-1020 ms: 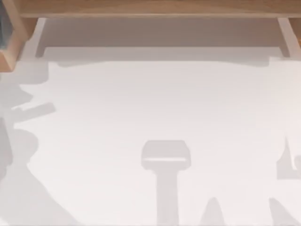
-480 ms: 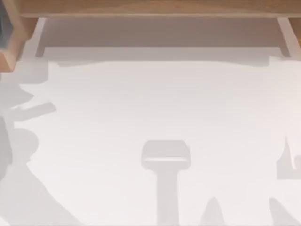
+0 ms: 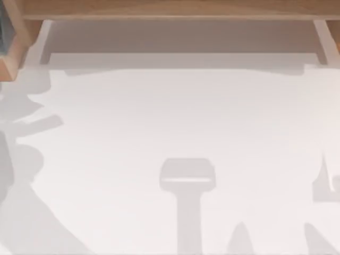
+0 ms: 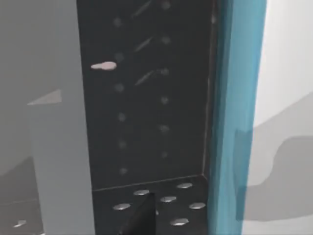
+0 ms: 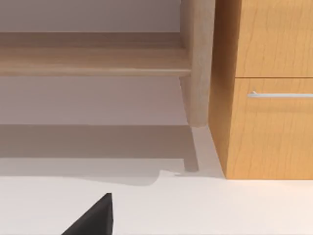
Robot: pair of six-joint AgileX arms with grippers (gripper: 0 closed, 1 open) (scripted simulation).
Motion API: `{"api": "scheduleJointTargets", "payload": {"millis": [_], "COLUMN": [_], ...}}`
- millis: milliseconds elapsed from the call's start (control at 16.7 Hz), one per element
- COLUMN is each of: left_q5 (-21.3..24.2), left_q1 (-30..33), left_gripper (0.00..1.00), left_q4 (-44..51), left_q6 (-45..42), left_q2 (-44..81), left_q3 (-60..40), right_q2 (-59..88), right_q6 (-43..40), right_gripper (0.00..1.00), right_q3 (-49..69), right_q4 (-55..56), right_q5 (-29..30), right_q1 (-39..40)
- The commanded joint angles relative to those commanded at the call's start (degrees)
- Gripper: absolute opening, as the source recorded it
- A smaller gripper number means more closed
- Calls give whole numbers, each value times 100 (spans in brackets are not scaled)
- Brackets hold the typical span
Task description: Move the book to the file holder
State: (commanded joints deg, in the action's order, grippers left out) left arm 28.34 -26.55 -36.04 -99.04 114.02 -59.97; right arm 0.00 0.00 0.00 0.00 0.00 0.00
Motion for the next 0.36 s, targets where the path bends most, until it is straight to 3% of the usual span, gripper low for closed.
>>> {"api": "scheduleJointTargets", "payload": {"millis": [360], "left_q5": [0], "left_q1": [0], "left_gripper": [100], "left_q4": [0], "left_q6": [0], "left_q2": [0], "left_q3": [0], "right_q2": [0], "right_q6": [0], "right_gripper": [100], "right_q3": [0], "right_q4": [0], "right_q5": [0], "right_q1": [0]}}
